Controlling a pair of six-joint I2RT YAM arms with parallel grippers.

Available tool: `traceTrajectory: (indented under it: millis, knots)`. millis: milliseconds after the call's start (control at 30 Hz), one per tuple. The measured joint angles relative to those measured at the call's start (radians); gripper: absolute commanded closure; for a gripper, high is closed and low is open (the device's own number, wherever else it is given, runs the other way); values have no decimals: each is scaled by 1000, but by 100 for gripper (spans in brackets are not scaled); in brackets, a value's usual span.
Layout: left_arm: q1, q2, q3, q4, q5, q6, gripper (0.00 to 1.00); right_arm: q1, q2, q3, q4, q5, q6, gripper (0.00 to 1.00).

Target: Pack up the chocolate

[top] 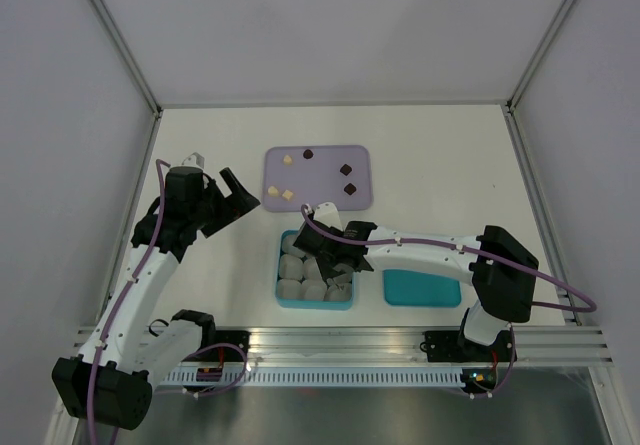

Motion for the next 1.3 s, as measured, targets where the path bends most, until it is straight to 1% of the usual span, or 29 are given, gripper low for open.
traceTrajectory:
  millis: [267,967,1300]
  knots:
    - [0,1,0,0,0,0,0,0,0,6,-3,0,2,66]
    - [0,1,0,0,0,0,0,0,0,15,-5,2,2,61]
    - [0,1,0,0,0,0,0,0,0,15,-5,3,8,57]
